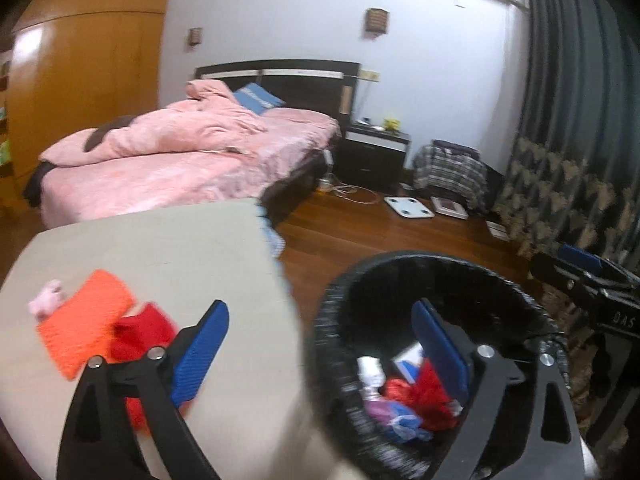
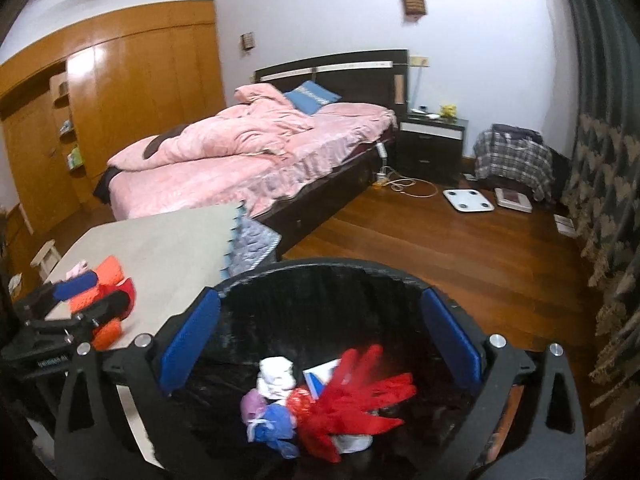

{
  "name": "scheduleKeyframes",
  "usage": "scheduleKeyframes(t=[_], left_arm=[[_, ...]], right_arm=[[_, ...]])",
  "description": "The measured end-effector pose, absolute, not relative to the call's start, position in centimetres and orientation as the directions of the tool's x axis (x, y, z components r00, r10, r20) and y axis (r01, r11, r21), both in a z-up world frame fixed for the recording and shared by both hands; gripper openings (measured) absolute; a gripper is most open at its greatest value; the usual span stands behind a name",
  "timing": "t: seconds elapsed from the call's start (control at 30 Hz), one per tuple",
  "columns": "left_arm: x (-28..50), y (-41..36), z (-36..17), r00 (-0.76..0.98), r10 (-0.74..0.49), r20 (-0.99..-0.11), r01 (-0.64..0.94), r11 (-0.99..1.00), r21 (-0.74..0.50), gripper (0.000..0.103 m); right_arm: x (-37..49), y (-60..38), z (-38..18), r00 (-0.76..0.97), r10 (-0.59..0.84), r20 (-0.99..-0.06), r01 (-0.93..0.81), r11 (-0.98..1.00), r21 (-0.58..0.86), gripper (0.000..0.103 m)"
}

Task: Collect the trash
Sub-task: 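Move both tools back to the orange mesh and red glove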

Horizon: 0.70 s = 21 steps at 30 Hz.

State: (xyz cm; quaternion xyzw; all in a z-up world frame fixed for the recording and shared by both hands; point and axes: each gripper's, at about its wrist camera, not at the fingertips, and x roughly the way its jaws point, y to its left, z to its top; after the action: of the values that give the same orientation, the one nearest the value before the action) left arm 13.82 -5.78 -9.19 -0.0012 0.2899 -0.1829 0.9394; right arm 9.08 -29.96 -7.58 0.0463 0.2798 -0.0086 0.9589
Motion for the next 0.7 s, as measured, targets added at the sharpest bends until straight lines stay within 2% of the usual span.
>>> scheduleKeyframes(t=[0.33,0.7], left_arm=[[13.4,3.4,-9.4,0.824,-0.159,-0.544,0.148,0.987,-0.066,0.094],[12.9,10.9,-11.5,0.825,-0.011,-0.566,-0.007,1.0,-0.03,0.094]], right_arm=[[12.0,-21.1,-8.1,0.817,0.185,-0.546,-0.14,0.982,0.123,0.098],[15.6,-13.0,-9.2,0.775,0.295,-0.559,-0.255,0.955,0.152,0.098]])
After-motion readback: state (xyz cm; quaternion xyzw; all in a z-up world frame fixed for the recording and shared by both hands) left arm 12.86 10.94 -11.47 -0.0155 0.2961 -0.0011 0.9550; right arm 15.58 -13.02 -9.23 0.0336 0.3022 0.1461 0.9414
